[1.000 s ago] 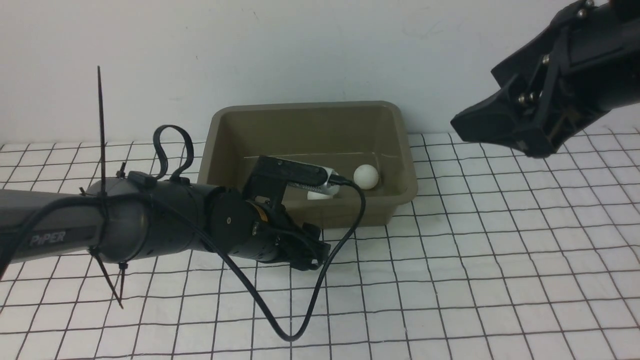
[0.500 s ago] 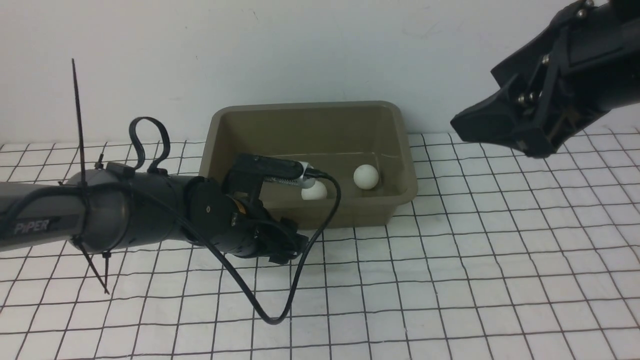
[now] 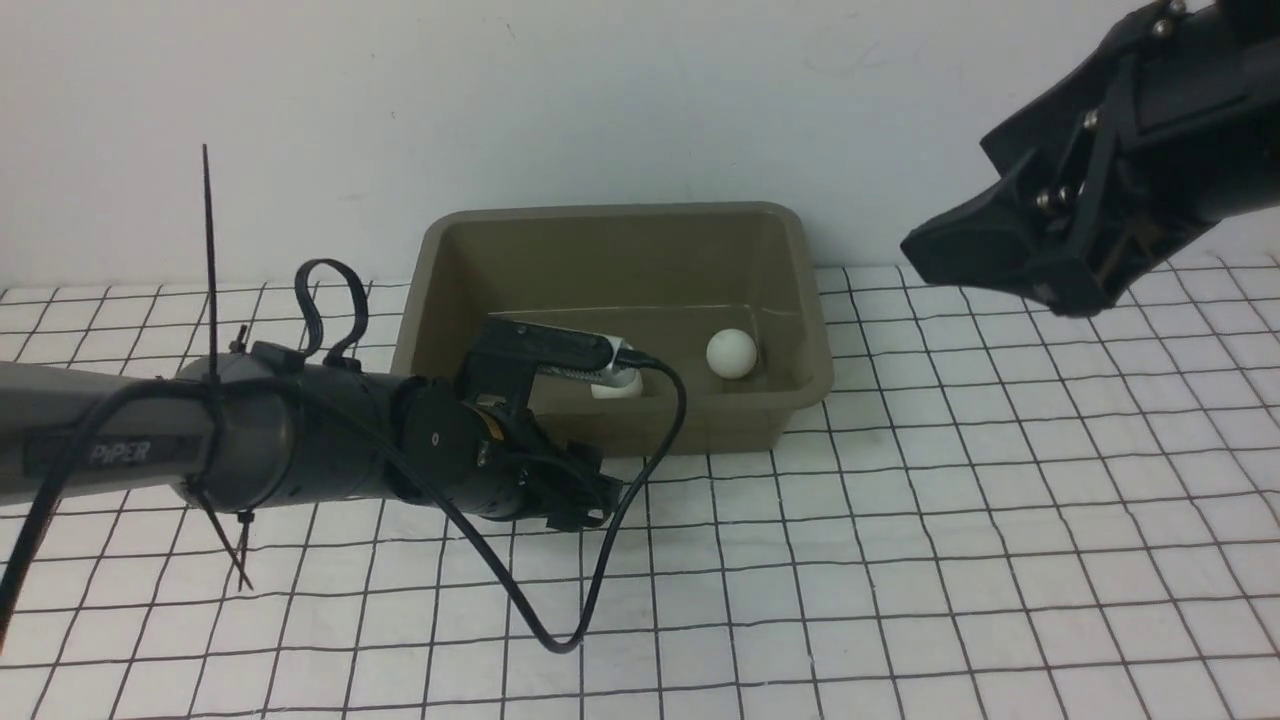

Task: Put the table tennis balls into the box on the white checkered tablecloth.
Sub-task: 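Reach for and grasp a ping pong ball on the table beside the basket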

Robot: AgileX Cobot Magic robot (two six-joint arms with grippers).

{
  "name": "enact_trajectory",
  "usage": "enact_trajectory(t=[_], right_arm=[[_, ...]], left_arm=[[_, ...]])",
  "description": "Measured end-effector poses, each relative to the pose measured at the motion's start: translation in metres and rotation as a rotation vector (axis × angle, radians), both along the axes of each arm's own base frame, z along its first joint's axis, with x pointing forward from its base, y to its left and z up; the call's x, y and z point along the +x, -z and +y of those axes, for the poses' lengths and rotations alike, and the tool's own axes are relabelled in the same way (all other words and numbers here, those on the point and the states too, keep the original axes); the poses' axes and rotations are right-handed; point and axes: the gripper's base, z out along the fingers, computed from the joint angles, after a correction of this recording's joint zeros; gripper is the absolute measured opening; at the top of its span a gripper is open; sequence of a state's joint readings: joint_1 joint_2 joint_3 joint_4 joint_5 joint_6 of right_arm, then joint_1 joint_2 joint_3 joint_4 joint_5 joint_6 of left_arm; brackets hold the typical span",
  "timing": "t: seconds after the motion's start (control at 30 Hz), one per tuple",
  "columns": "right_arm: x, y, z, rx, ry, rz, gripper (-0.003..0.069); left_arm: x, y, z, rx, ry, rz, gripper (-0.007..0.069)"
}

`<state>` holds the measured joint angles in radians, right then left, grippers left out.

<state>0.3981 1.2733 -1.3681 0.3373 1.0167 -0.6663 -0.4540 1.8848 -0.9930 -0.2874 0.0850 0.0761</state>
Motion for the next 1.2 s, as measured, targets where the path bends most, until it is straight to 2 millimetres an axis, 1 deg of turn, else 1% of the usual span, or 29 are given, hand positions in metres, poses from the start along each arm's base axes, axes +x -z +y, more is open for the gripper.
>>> enact_trajectory(t=[0.17, 0.43, 0.7, 0.8, 0.87, 0.9, 0.97, 1.03, 1.1, 1.2], right_arm=[[0.0, 0.0, 0.0, 0.0, -0.001, 0.0, 0.0545], [0.0, 0.0, 0.0, 0.0, -0.001, 0.0, 0.0545], [0.0, 0.0, 0.0, -0.001, -0.002, -0.001, 0.0545], [0.0, 0.0, 0.0, 0.001, -0.003, -0.001, 0.0545], [0.0, 0.0, 0.0, 0.001, -0.003, 0.0, 0.0545], [0.0, 0.0, 0.0, 0.0, -0.003, 0.0, 0.0545], [0.0, 0.0, 0.0, 0.0, -0.004, 0.0, 0.0545], [0.0, 0.0, 0.0, -0.001, -0.005, -0.002, 0.0545], [0.0, 0.0, 0.0, -0.002, -0.006, -0.002, 0.0545], [0.0, 0.0, 0.0, -0.001, -0.005, -0.004, 0.0545]], left_arm=[[-0.001, -0.003, -0.01, -0.012, 0.018, -0.045, 0.0499], [0.001, -0.002, -0.006, -0.011, 0.009, -0.045, 0.0499], [0.001, 0.01, -0.007, 0.002, 0.009, -0.022, 0.0495], [0.0, 0.012, -0.009, 0.005, 0.015, -0.017, 0.0445], [0.0, 0.012, -0.01, 0.004, 0.017, -0.018, 0.0367], [0.0, 0.012, -0.01, 0.004, 0.018, -0.018, 0.0347], [-0.001, 0.012, -0.011, 0.005, 0.02, -0.013, 0.0354], [-0.005, 0.009, -0.011, 0.017, 0.04, 0.023, 0.0354], [-0.013, 0.001, -0.01, 0.036, 0.078, 0.077, 0.0354], [-0.025, -0.021, -0.01, 0.052, 0.144, 0.104, 0.0354]])
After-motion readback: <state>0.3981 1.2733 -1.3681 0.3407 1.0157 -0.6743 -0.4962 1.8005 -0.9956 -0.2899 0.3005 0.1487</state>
